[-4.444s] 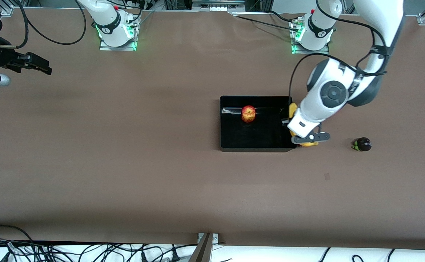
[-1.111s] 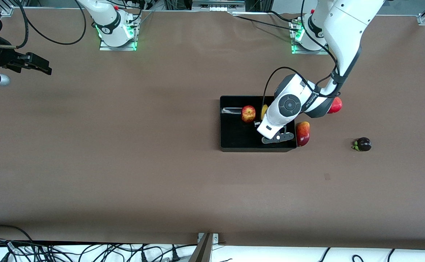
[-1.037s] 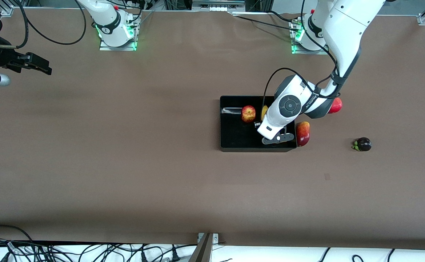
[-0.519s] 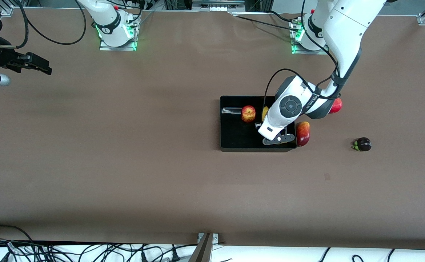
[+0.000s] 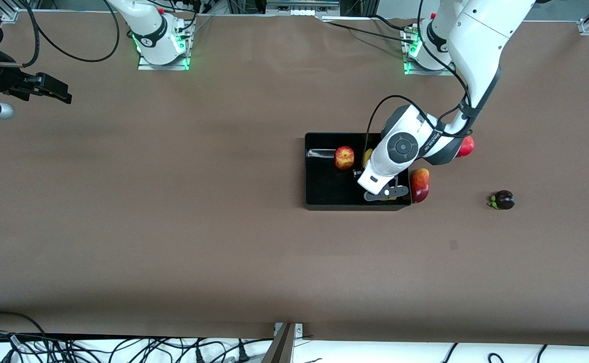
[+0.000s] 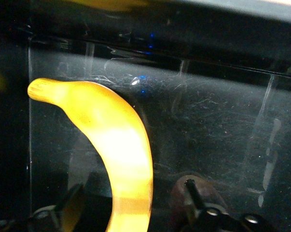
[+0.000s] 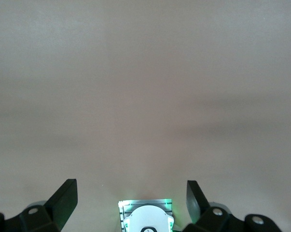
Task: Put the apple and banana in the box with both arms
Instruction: 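Lower the banana into the box beside the apple and open the left gripper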
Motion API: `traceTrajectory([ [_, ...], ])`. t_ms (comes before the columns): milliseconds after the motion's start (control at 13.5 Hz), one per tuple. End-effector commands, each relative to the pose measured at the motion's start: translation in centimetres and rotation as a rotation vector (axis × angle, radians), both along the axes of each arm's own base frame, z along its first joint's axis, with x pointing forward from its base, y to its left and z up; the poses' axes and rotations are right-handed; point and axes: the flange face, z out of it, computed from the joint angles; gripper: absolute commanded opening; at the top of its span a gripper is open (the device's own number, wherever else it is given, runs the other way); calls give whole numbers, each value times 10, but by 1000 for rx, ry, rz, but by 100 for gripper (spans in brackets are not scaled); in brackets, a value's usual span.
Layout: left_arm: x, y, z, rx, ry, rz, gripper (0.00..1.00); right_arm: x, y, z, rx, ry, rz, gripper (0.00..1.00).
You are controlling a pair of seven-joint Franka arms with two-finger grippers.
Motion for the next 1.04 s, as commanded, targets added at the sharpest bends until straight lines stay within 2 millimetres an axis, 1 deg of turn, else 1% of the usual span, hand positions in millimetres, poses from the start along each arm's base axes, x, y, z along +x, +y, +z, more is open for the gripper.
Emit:
traceTrajectory([
  [0,2,3,12,35,9,-13,100,2,-1,4,4,0,-2,100],
  [222,5,5,42,77,42,-19,100,2,0,5,4,-1,1,100],
  [593,5,8,107,114,35,-8,100,2,-1,5,4,0,-1,100],
  [741,12,13,138,106,61,17,100,2,-1,5,4,0,-1,100],
  [815,16,21,154,109,69,32,100,2,-1,5,4,2,-1,100],
  [963,17,32,189,103,59,52,100,2,-1,5,4,-3,-1,100],
])
